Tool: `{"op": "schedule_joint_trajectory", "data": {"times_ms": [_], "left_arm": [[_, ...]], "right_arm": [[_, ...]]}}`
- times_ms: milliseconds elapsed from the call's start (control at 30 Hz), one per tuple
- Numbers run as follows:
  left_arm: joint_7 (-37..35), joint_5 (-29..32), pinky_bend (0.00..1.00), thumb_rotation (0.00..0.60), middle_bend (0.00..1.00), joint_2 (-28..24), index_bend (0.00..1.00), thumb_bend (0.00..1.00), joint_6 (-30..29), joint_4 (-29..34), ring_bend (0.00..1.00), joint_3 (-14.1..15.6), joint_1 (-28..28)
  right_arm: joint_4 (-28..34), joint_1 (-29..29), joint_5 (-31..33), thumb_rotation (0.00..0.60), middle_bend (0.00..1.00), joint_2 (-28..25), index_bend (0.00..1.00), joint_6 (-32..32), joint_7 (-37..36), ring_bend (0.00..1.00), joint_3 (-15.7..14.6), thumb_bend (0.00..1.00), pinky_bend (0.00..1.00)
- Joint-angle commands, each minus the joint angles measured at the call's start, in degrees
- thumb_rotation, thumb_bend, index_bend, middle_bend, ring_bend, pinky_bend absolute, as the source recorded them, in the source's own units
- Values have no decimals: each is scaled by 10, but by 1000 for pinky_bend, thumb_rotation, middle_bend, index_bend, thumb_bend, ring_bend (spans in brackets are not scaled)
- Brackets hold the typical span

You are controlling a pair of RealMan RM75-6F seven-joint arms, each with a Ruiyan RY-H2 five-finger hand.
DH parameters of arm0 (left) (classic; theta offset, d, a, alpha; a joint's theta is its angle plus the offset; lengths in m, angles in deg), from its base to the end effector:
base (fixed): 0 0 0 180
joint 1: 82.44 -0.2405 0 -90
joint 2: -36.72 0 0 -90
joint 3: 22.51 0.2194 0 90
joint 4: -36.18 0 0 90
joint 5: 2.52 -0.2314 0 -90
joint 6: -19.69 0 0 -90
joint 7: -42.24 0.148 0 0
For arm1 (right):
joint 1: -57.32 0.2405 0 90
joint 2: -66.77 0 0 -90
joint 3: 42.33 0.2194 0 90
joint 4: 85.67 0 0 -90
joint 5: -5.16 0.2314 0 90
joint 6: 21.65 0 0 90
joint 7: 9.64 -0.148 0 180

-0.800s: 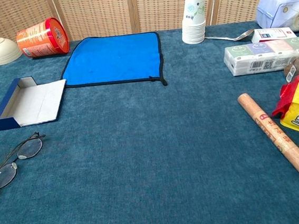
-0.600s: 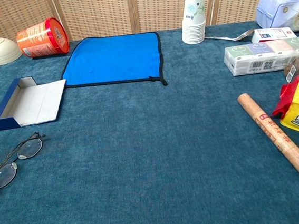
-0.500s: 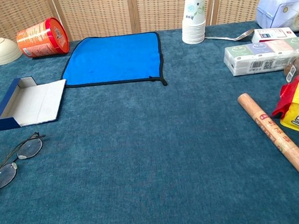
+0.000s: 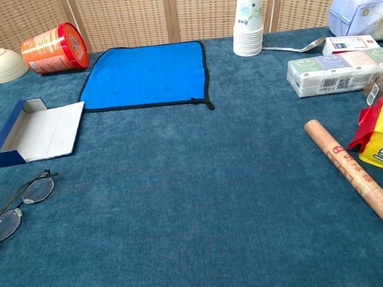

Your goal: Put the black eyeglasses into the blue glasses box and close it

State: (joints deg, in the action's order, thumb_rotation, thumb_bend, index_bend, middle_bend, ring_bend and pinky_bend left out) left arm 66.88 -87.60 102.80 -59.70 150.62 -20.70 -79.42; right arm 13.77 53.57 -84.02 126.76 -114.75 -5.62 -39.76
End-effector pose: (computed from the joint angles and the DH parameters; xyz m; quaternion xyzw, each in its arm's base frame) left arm -0.2050 0.1483 0.0666 -0.6445 -0.4372 -0.3285 0.5344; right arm -0.2768 -0.1397 0.1478 0.5596 -0.3738 0.3876 0.6300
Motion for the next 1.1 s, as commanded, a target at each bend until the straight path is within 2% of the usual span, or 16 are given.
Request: {"op": "schedule_joint_trajectory", "data": {"times_ms": [33, 267, 600, 867, 1100], "left_arm": [[-63, 51, 46, 494, 131, -39, 81, 98, 70, 37, 70, -14, 41], [-89, 133, 49, 494, 131, -55, 80, 97, 131, 27, 70, -47, 89], [-218, 256, 84, 490, 127, -82, 52, 95, 255, -15, 70, -100, 159], [-343, 303, 133, 478, 127, -105, 47, 94, 349, -64, 70, -134, 194], [-378, 329, 136, 475, 128, -94, 38, 95, 392, -115, 69, -140, 220]], "right_arm": [[-2, 0, 5, 341, 289, 1, 185, 2, -2, 151, 1, 447, 180], [-8, -5, 17, 341, 289, 0, 182, 0, -7, 151, 2, 448, 180], [-13, -10, 17, 344, 289, -1, 177, -10, -14, 151, 4, 448, 180], [-16, -14, 17, 342, 289, 0, 176, -15, -17, 151, 4, 448, 180], [-15, -17, 15, 341, 289, -1, 174, -19, -19, 152, 4, 449, 180]]}}
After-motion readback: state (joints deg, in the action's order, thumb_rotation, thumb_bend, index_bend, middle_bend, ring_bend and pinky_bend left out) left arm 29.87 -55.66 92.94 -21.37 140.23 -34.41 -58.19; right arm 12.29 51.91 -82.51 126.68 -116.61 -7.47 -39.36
